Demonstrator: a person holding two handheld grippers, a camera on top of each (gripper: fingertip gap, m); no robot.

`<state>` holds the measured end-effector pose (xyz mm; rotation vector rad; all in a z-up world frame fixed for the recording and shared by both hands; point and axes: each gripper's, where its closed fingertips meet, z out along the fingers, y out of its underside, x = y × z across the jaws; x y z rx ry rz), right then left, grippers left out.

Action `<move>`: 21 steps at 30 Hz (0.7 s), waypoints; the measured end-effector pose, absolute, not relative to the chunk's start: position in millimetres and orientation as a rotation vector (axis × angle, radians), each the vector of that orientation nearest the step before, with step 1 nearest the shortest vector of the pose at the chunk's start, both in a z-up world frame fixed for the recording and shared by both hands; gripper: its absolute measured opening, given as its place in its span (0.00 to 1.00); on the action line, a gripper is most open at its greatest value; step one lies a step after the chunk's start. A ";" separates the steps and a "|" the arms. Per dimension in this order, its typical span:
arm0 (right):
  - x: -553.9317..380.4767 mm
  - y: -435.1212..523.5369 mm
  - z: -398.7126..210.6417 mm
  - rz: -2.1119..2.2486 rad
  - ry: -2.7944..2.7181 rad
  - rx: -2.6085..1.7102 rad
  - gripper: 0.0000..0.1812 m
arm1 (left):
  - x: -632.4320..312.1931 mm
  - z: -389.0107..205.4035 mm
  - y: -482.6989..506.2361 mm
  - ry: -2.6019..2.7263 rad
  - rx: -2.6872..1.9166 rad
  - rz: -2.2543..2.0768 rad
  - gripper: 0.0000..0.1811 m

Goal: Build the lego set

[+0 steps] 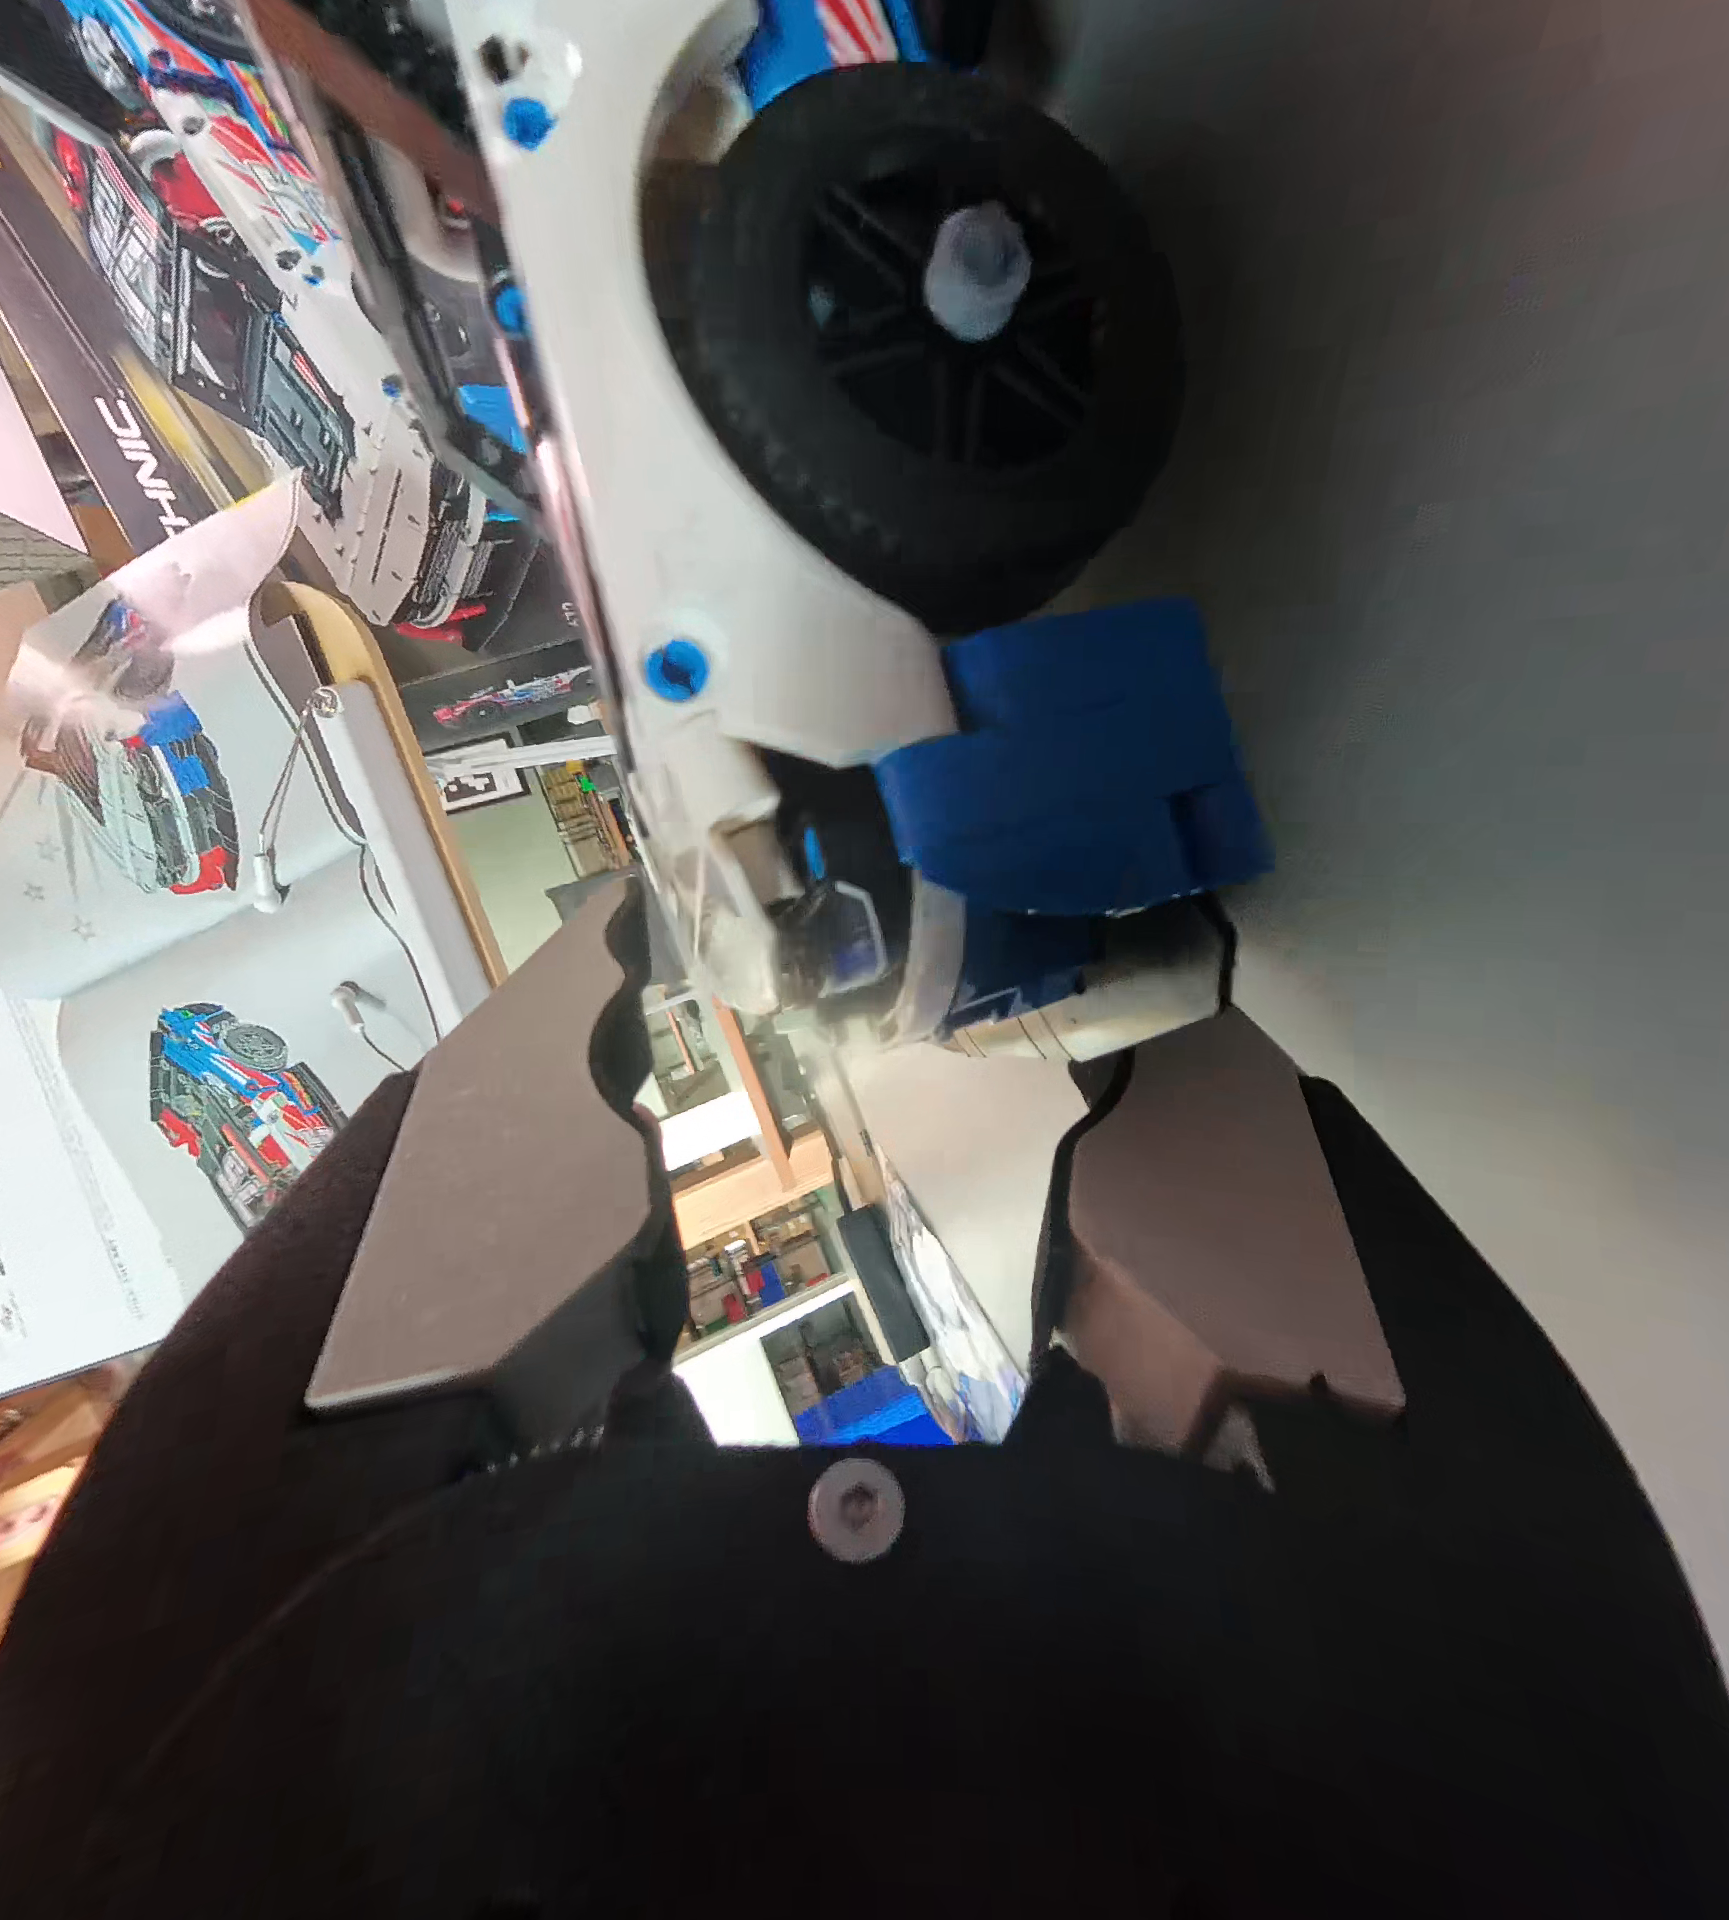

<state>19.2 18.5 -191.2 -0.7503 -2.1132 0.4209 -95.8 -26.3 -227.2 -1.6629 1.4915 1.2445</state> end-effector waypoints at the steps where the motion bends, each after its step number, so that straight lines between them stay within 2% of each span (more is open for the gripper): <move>1: 14.2 21.1 -198.1 0.345 -2.146 -0.724 0.51 | -89.1 -221.7 -19.4 1.451 -1.682 1.221 0.49; 3: 9.4 31.0 -204.6 0.285 -2.196 -0.715 0.48 | -76.7 -206.3 -8.0 1.419 -1.638 1.237 0.48; 6: 13.6 46.8 -209.6 0.308 -2.278 -0.818 0.49 | -83.7 -226.7 -13.7 1.537 -1.641 1.231 0.47; 7: 15.8 51.1 -215.1 0.298 -2.301 -0.828 0.48 | -89.2 -230.7 -19.4 1.572 -1.600 1.254 0.41; 8: 15.9 52.8 -216.3 0.313 -2.293 -0.821 0.48 | -93.0 -232.4 -25.7 1.600 -1.560 1.261 0.38; 10: 18.1 54.5 -215.7 0.342 -2.279 -0.828 0.48 | -100.7 -231.2 -37.6 1.628 -1.525 1.262 0.40; 13: 19.4 54.1 -212.2 0.400 -2.271 -0.850 0.46 | -111.1 -230.8 -52.4 1.492 -1.658 1.044 0.35; 15: 16.6 46.9 -197.8 0.554 -2.233 -0.862 0.39 | -102.2 -230.5 -56.5 1.112 -1.926 0.604 0.40; 17: 10.3 40.1 -179.5 0.670 -2.219 -0.848 0.29 | -73.9 -217.9 -53.3 0.766 -2.000 0.100 0.43; 19: 0.9 35.0 -173.3 0.666 -2.297 -0.820 0.27 | -52.7 -201.4 -42.6 0.601 -1.939 -0.175 0.48; 21: -7.8 27.9 -180.5 0.622 -2.446 -0.821 0.28 | -46.4 -202.4 -28.0 0.573 -1.935 -0.216 0.56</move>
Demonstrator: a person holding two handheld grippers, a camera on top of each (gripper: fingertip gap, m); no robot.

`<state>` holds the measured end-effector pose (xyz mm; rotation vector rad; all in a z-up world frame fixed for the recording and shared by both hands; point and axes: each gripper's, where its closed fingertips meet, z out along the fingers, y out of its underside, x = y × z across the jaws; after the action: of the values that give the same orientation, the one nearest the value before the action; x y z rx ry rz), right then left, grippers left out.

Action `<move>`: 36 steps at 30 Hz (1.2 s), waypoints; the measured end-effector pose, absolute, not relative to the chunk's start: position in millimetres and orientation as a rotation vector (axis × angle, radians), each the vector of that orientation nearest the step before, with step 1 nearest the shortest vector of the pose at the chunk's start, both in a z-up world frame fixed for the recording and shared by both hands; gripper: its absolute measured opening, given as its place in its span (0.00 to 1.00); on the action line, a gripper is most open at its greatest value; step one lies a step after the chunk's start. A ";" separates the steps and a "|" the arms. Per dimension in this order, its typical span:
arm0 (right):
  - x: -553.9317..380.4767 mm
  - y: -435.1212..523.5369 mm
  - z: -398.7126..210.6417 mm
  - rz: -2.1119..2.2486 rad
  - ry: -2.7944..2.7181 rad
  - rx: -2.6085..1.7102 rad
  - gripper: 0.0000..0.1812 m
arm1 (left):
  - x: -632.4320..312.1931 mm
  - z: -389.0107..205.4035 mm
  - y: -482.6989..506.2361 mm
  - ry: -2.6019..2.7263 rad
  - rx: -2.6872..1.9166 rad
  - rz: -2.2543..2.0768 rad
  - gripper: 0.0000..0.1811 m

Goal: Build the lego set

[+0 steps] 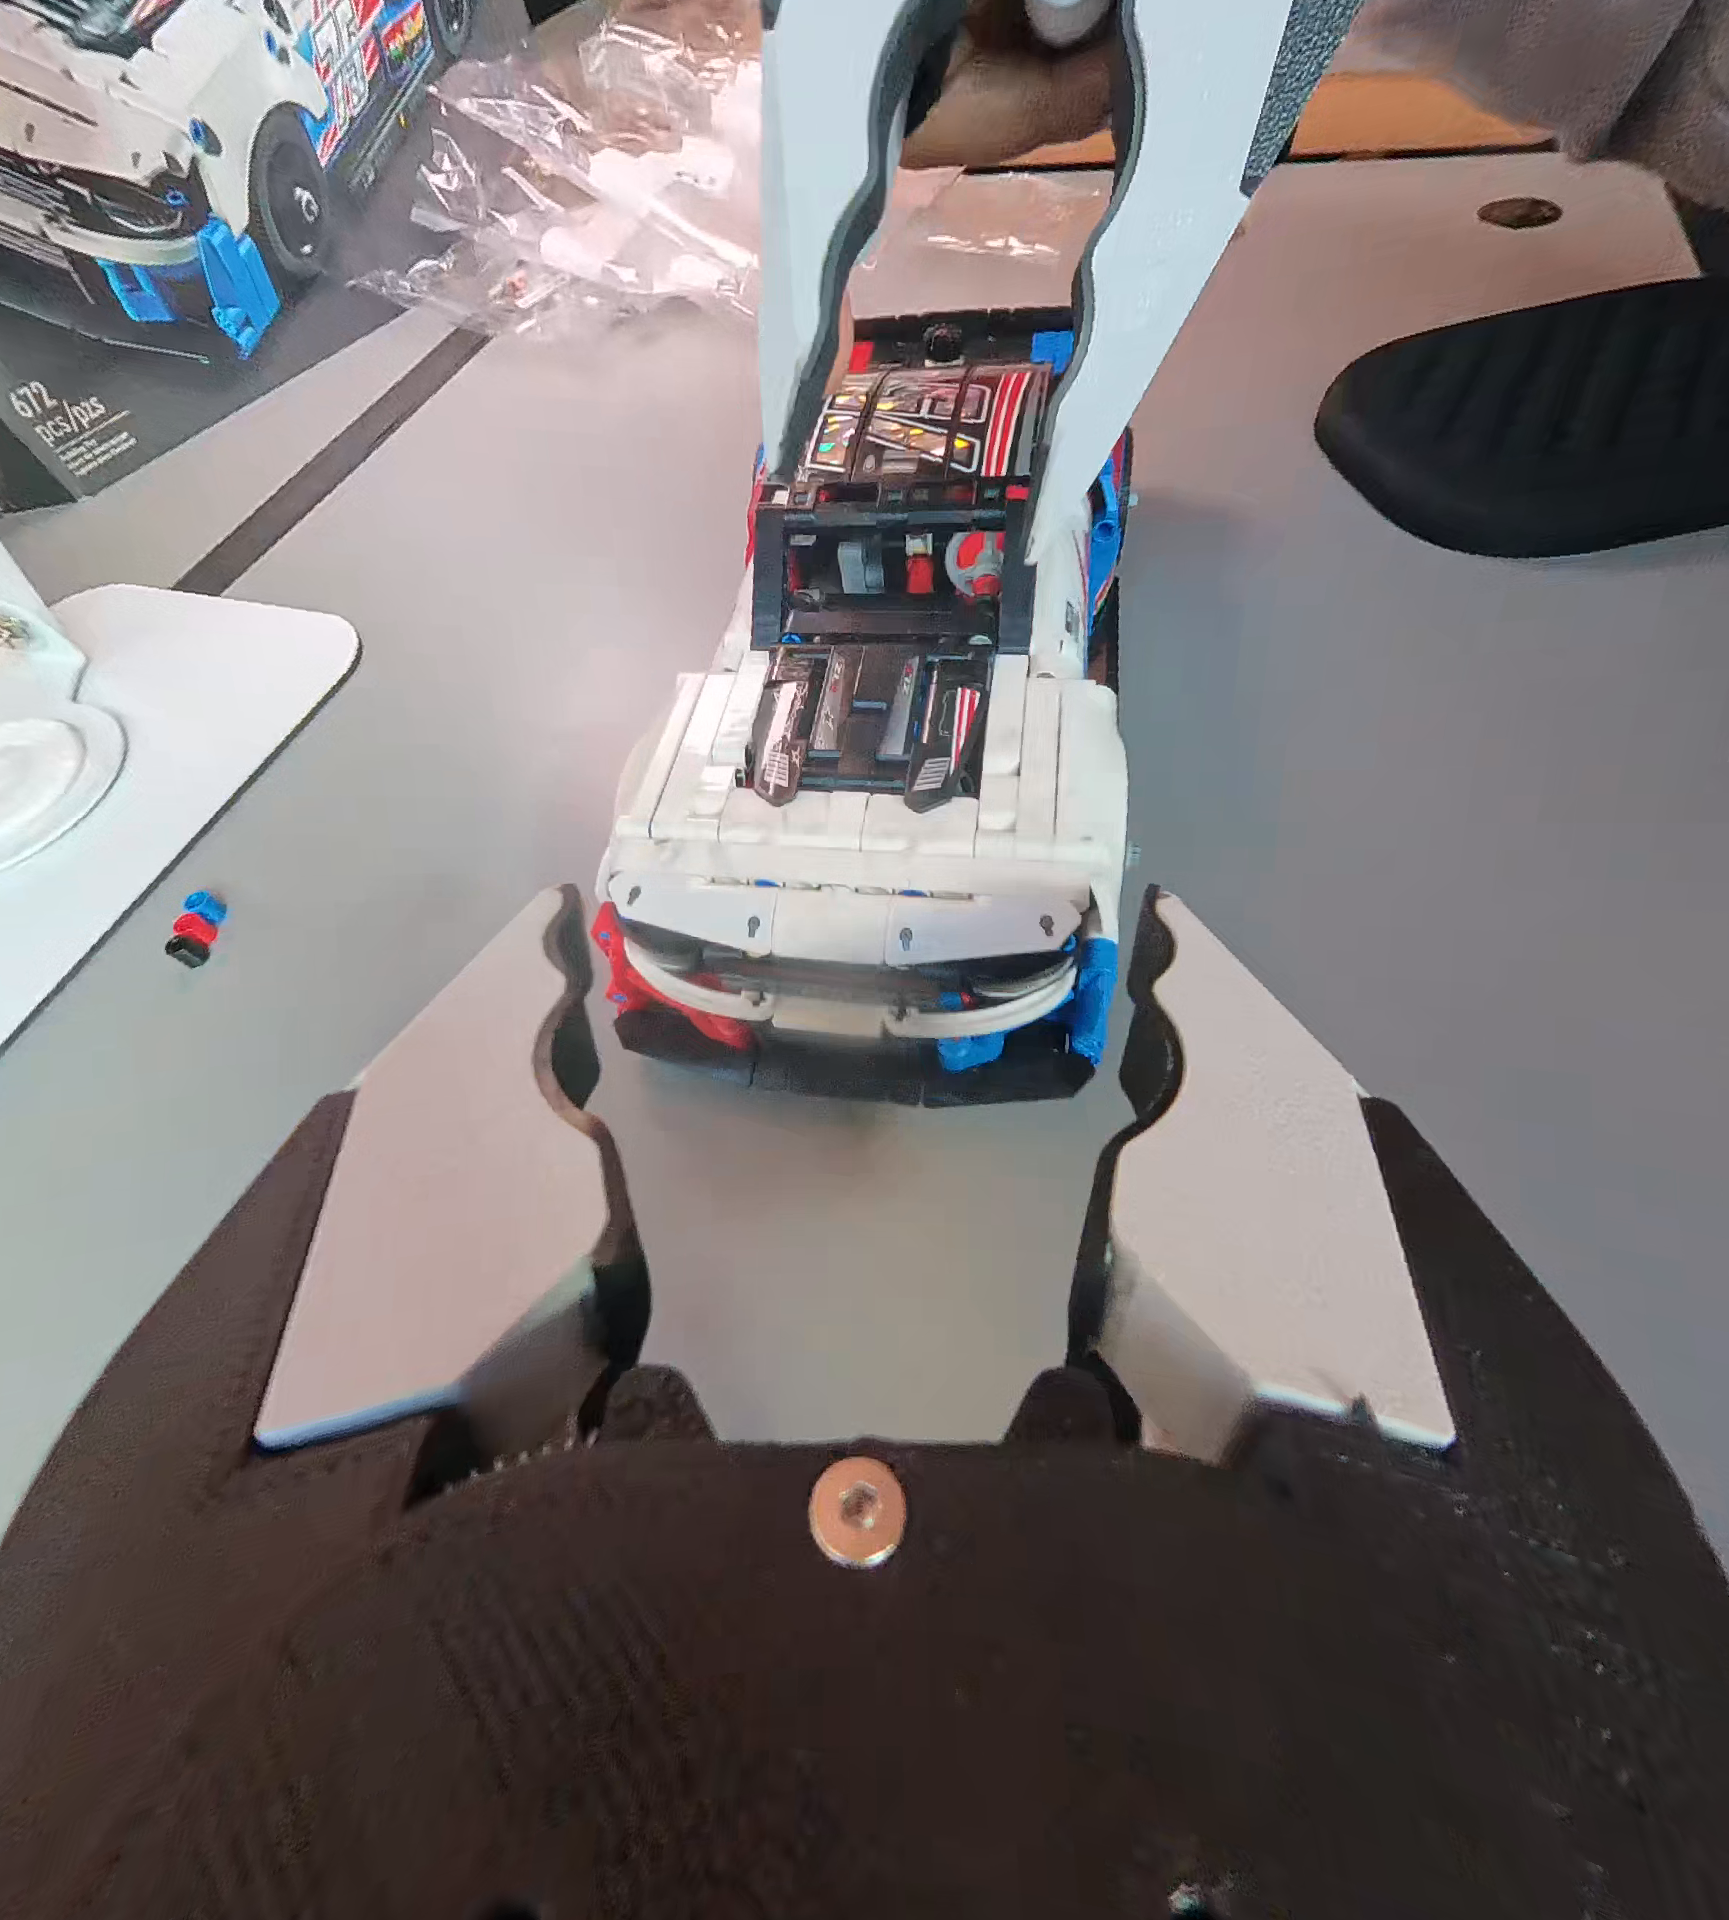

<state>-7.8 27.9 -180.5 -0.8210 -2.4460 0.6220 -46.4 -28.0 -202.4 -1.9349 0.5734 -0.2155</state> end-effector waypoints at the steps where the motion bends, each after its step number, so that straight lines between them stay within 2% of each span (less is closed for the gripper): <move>1: -15.6 25.0 -184.3 0.598 -2.490 -0.808 0.29 | -43.8 -208.6 -22.2 0.573 -1.960 -0.239 0.61; 3: -24.4 14.2 -194.2 0.587 -2.604 -0.818 0.31 | -37.0 -221.0 -15.1 0.528 -2.017 -0.365 0.68; 5: -32.5 7.4 -202.0 0.554 -2.679 -0.825 0.33 | -34.0 -225.8 -11.1 0.501 -2.008 -0.423 0.71; 9: -39.9 -1.6 -211.1 0.472 -2.787 -0.790 0.32 | -40.5 -232.1 -7.6 0.551 -2.016 -0.292 0.66; 13: -34.2 -4.5 -214.1 0.411 -2.862 -0.789 0.25 | -40.4 -232.6 -10.0 0.561 -2.006 -0.283 0.65; 21: -31.7 7.0 -212.9 0.336 -2.918 -0.840 0.26 | -38.5 -233.9 -8.3 0.562 -2.011 -0.251 0.63; 26: 7.9 56.9 -191.3 0.380 -2.810 -0.958 0.46 | -27.8 -233.8 4.2 0.539 -2.018 -0.225 0.62; 29: 46.2 103.7 -197.9 0.303 -2.747 -1.077 0.55 | -12.5 -232.2 22.3 0.559 -2.025 -0.214 0.62; 32: 73.8 132.0 -208.6 0.325 -2.694 -1.183 0.55 | -6.5 -209.0 20.6 0.560 -1.927 -0.254 0.59; 34: 77.0 145.0 -217.3 0.352 -2.632 -1.197 0.50 | -22.4 -183.4 7.9 0.473 -1.859 -0.253 0.57; 36: 75.2 143.8 -218.8 0.466 -2.603 -1.211 0.50 | -47.5 -162.5 -15.0 0.383 -1.815 -0.185 0.56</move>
<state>75.2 143.8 -218.8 -1.2114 -2.6031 0.4664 -47.5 -15.0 -162.5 -1.8154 0.3829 -0.1848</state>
